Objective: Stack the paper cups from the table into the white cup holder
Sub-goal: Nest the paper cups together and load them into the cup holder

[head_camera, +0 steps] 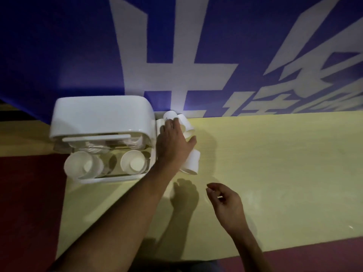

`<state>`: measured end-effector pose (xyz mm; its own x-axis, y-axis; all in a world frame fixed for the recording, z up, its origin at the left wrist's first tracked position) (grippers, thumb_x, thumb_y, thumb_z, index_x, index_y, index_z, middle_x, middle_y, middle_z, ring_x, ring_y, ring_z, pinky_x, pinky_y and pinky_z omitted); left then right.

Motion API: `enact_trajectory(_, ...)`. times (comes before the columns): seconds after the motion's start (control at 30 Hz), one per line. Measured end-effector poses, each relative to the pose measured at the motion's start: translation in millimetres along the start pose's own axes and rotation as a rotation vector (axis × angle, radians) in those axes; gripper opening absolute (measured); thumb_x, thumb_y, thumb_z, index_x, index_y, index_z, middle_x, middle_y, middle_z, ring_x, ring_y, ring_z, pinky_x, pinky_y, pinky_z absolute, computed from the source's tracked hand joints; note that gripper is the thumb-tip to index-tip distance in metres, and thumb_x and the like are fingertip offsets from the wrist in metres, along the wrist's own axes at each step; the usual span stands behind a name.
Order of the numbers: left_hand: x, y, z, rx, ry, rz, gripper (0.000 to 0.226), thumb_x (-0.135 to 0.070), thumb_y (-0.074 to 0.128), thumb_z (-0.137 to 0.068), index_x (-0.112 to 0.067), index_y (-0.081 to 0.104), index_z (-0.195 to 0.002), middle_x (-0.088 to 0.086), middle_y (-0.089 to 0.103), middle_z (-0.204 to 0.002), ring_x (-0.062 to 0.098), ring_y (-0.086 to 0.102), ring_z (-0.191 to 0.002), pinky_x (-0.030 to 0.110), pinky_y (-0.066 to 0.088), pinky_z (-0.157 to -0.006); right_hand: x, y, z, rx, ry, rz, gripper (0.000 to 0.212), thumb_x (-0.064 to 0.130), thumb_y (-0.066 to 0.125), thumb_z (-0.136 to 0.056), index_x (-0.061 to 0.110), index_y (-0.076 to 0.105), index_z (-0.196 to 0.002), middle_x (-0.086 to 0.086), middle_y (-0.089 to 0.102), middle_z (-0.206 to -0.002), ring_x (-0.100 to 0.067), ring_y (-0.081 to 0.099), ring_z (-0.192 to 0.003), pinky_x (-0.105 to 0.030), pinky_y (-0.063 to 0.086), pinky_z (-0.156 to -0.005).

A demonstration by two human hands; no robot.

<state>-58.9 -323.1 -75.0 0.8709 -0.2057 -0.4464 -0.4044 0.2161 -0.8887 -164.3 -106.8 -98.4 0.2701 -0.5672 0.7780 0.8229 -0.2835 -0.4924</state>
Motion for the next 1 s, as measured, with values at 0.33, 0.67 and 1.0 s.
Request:
enact_trajectory(0.33, -18, 50, -59, -0.052, -0.335, -0.176, 0.073, -0.046, 0.069, -0.089, -0.006, 0.035, -0.14, 0.021, 0.048, -0.142, 0.039, 0.06, -0.116, 0.043, 0.053, -0.089, -38, -71, -38, 0.129, 0.05, -0.02, 0.011, 0.021, 0.071, -0.094, 0.03, 0.075, -0.1, 0.02, 0.075, -0.096, -0.003, 0.069, -0.084, -0.013, 0.049, -0.065)
enact_trajectory(0.67, -35, 5, 17, -0.198, -0.255, 0.272, 0.077, -0.03, 0.089, -0.075, -0.031, 0.044, -0.138, -0.001, 0.036, -0.137, 0.017, 0.046, -0.116, 0.03, 0.049, -0.096, 22, -33, -176, 0.195, -0.121, 0.145, 0.066, 0.049, 0.078, -0.085, 0.016, 0.056, -0.137, -0.001, 0.063, -0.122, -0.02, 0.065, -0.096, -0.023, 0.05, -0.079)
enact_trajectory(1.0, -21, -12, 66, -0.142, -0.271, 0.412, 0.072, -0.045, 0.089, -0.07, -0.031, 0.051, -0.13, -0.009, 0.056, -0.126, 0.016, 0.053, -0.116, 0.039, 0.051, -0.098, 45, 60, -238, 0.233, 0.036, 0.299, 0.091, 0.068, 0.07, -0.08, 0.004, 0.046, -0.139, -0.013, 0.048, -0.132, -0.033, 0.052, -0.122, -0.042, 0.046, -0.105)
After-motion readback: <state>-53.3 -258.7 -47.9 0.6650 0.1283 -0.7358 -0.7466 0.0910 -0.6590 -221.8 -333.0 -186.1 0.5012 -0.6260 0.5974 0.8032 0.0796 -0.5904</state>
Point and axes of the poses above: each hand's wrist, its own z-axis away from the middle knuckle, its own y-axis out of the palm, x = y × z, the point moved 1 cm from there along -z, towards the middle knuckle
